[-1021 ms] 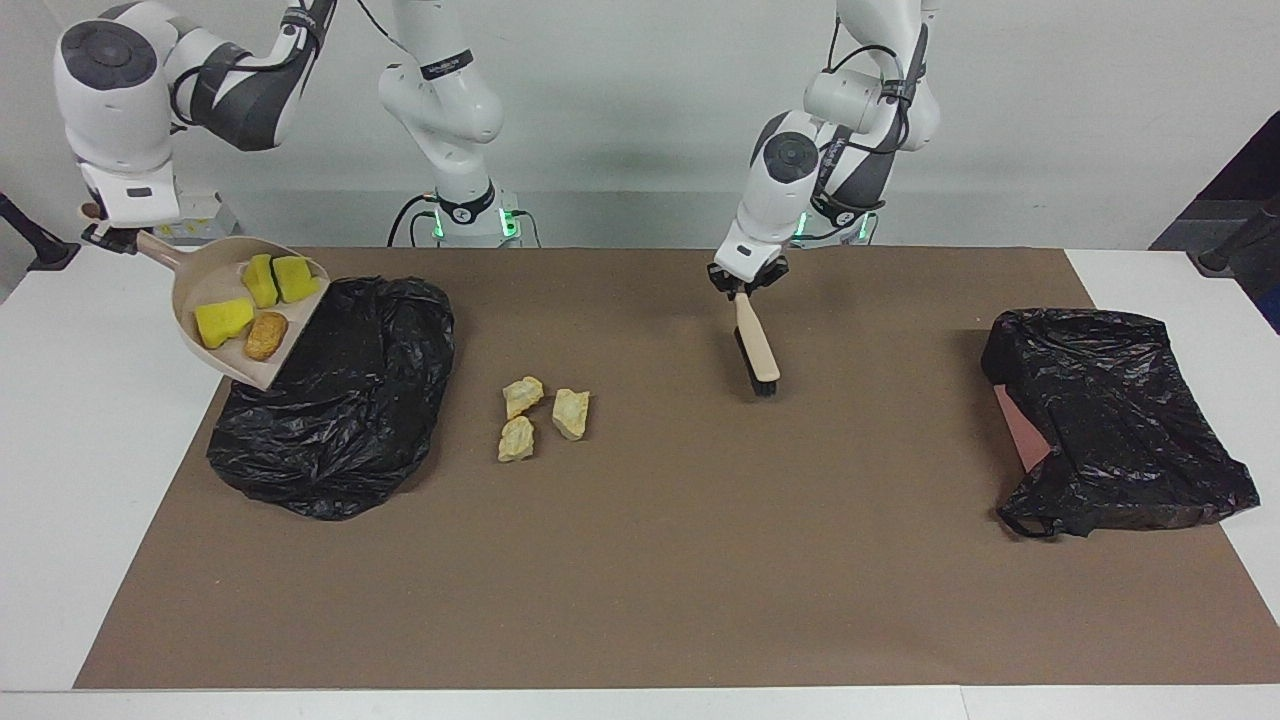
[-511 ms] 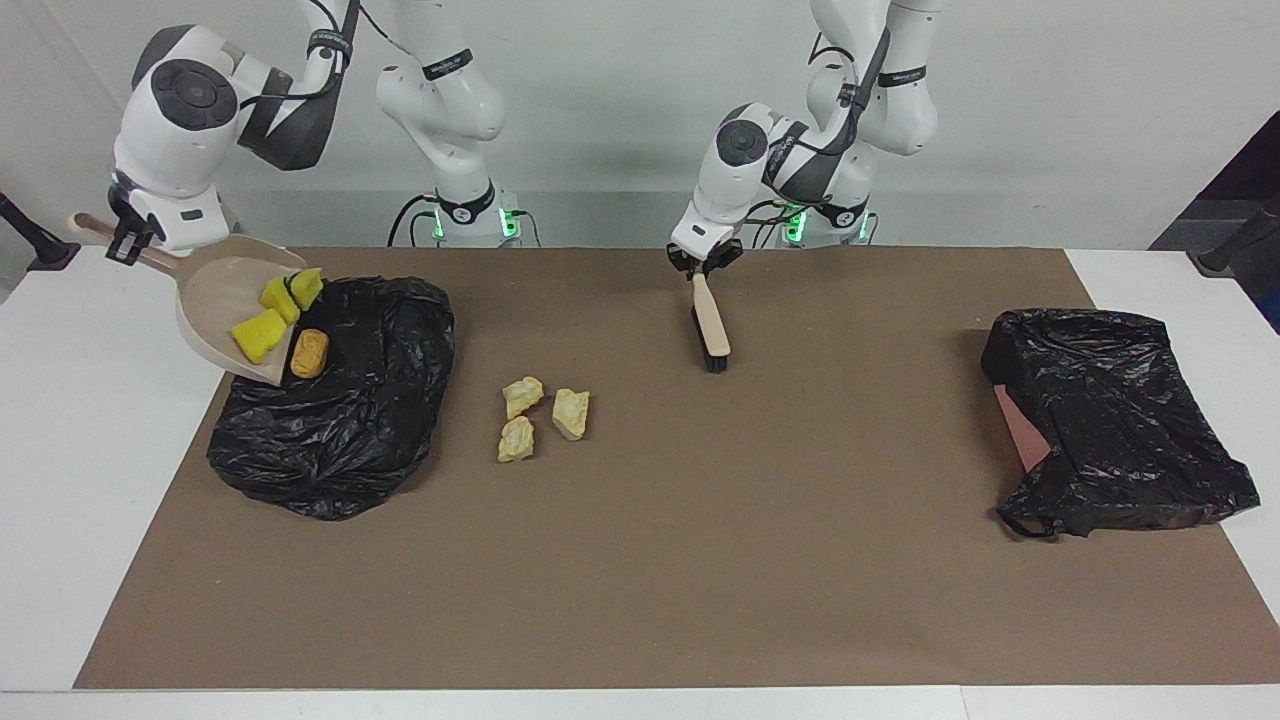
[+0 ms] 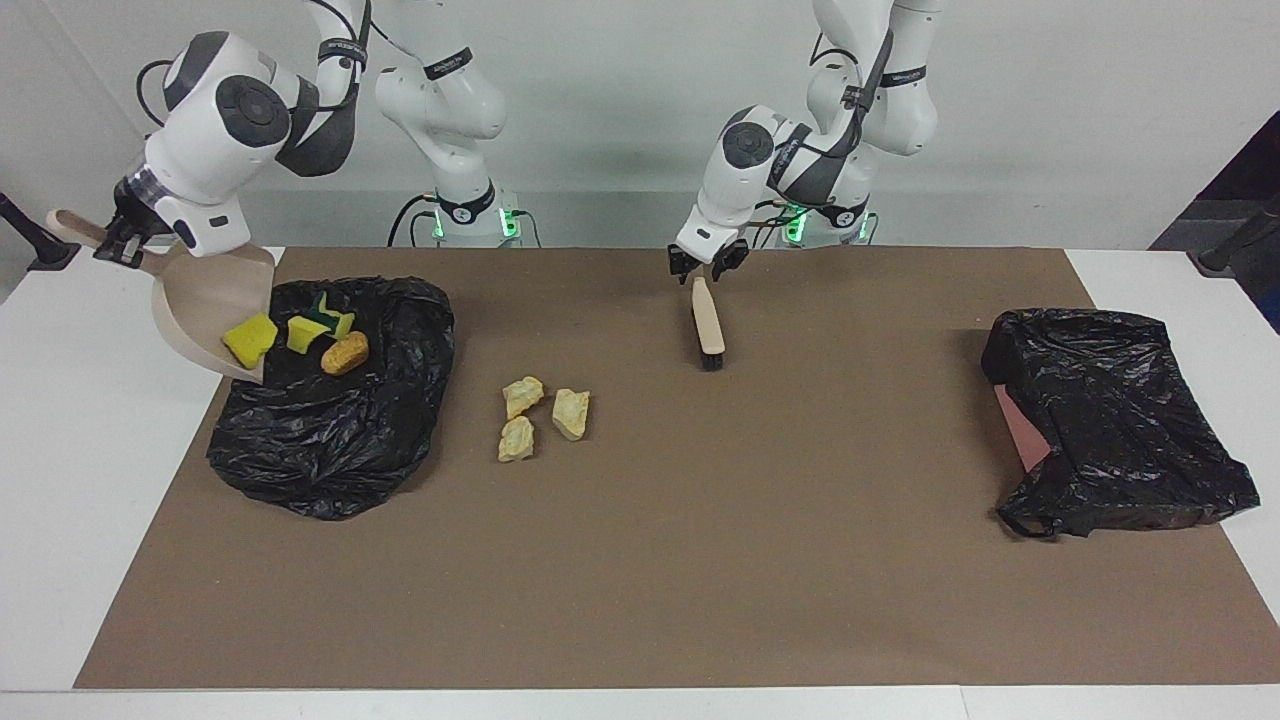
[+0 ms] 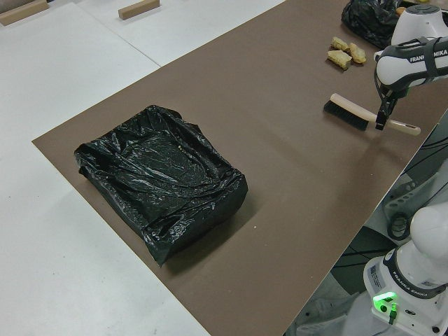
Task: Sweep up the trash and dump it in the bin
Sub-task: 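Lower the brush with the left gripper while the right gripper empties the dustpan, then bring the dustpan back to the table center with the right gripper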
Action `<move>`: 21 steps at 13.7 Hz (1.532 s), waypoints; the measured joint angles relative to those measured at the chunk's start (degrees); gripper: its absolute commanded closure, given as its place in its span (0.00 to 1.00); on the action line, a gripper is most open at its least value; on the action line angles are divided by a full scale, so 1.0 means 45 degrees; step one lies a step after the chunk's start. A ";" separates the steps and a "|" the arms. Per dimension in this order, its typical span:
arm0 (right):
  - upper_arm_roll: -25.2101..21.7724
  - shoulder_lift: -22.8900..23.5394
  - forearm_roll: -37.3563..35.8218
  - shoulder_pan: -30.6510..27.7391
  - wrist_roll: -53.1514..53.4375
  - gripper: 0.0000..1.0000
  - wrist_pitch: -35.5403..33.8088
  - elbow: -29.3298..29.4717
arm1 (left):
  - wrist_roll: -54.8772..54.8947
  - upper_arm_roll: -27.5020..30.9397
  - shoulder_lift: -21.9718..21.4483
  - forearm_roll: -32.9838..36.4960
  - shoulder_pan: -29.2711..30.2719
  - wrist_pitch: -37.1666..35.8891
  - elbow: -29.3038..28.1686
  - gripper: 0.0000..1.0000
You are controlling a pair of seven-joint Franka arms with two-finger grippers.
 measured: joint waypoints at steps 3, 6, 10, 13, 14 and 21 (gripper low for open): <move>0.0042 -0.0382 -0.0935 0.1447 0.1111 1.00 -0.1446 -0.0284 | 0.0501 0.0079 0.0054 0.0452 0.1464 -0.0014 0.0635 0.00; 0.0079 -0.1096 -0.1044 0.2139 0.2254 1.00 -0.2150 -0.1086 | 0.1292 0.0115 0.0165 0.1101 0.2736 -0.0195 0.1251 0.00; 0.0091 -0.1594 -0.0243 0.2994 0.3658 1.00 -0.3943 -0.1106 | 0.3214 0.0144 0.0235 0.1365 0.4293 -0.2117 0.3030 0.00; 0.0263 -0.1803 0.1604 0.3154 0.4443 1.00 -0.4974 0.0229 | 0.5255 0.0164 0.0274 0.1472 0.5693 -0.3433 0.4487 0.00; 0.0386 -0.1848 0.2581 0.3159 0.5304 1.00 -0.5209 0.0669 | 0.5749 0.0171 0.0341 0.1739 0.6019 -0.3637 0.4890 0.00; 0.1972 -0.1449 0.9036 0.3309 1.4685 1.00 -0.4878 0.1488 | 0.7882 0.0174 0.1801 0.3373 0.7224 -0.5866 0.8345 0.00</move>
